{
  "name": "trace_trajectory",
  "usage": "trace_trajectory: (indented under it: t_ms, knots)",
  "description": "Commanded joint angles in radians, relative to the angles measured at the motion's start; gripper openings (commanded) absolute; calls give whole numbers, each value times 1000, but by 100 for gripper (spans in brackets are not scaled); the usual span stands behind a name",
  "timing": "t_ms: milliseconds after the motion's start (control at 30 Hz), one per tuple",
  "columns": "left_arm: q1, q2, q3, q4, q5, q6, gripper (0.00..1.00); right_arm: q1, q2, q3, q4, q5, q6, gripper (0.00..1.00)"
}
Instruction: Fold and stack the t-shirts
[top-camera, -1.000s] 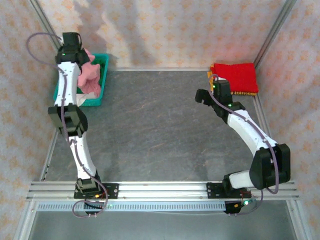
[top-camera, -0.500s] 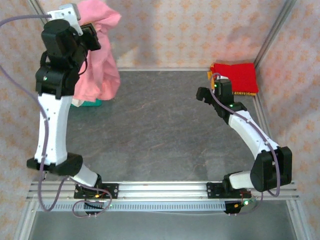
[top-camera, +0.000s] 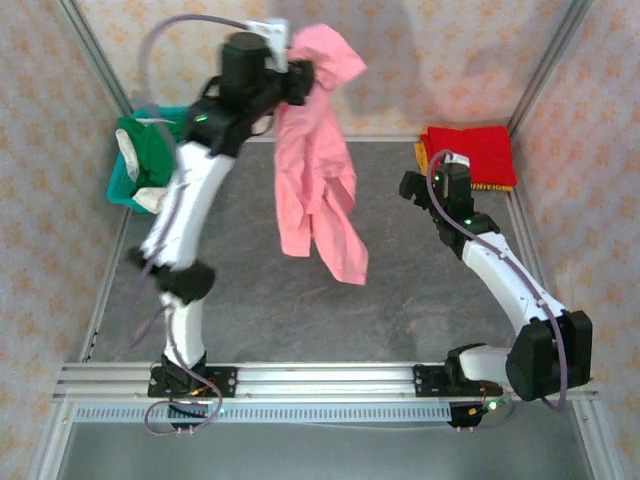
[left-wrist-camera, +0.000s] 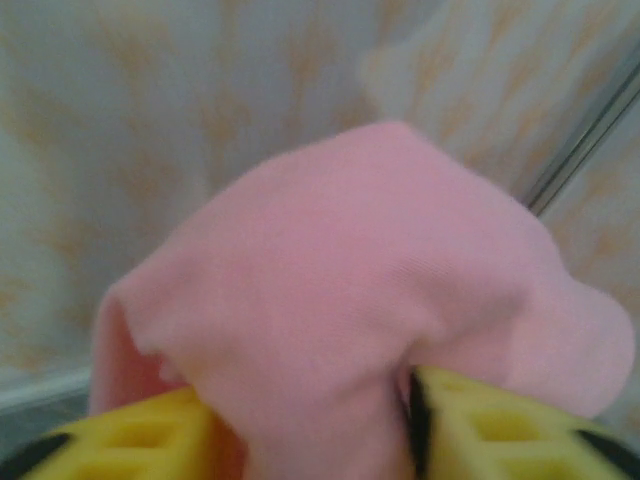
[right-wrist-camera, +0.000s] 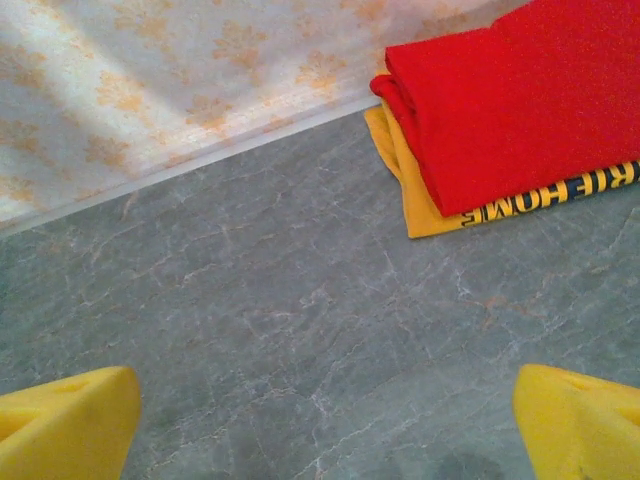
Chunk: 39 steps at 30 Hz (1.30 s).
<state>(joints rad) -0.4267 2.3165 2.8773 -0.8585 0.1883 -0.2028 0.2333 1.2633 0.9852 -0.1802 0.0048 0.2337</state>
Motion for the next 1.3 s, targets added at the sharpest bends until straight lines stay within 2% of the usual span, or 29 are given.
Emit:
trace_trajectory:
  t_ms: [0, 100, 167, 233, 300, 367, 400, 467, 533, 600, 667, 800, 967, 1100, 1267]
  knots:
    - [34, 76, 181, -246, 55, -48, 66, 4, -9, -2, -34, -5, 25, 96]
    - [12, -1, 138, -337, -71, -26, 69, 6, -31, -29, -39, -84, -1, 96]
    - [-33, -92, -5, -347, -165, 8, 68, 18, -45, -62, -16, -135, -33, 92]
    - [-51, -277, -389, -200, -164, -6, 67, 52, -38, -80, 3, -171, -91, 90]
    - [-27, -584, -979, 182, -129, -74, 66, 104, -5, -73, 3, -168, -153, 89]
    - [38, -840, -1417, 486, -152, -187, 69, 139, 48, -32, -22, -169, -173, 86]
    - [74, -943, -1586, 589, -177, -234, 72, 156, 84, 2, -45, -170, -175, 84]
    - [113, -1052, -1775, 655, -207, -261, 75, 203, 160, 71, -80, -179, -198, 81]
    - [124, -1078, -1834, 588, -204, -245, 75, 271, 253, 160, -115, -169, -251, 81]
    - [124, -1104, -1894, 507, -250, -256, 73, 342, 378, 286, -172, -149, -303, 81]
    - [124, -1168, -1998, 521, -276, -285, 71, 397, 515, 430, -253, -134, -329, 81]
    - [124, -1322, -2193, 607, -258, -326, 69, 475, 798, 767, -430, -97, -307, 78]
    - [120, -1439, -2302, 576, -256, -369, 67, 496, 1063, 1098, -582, -80, -235, 75]
    - [118, -1503, -2365, 559, -222, -365, 67, 503, 1230, 1318, -711, -73, -215, 68]
    - [117, -1499, -2384, 549, -196, -362, 67, 518, 1306, 1399, -719, -46, -213, 66]
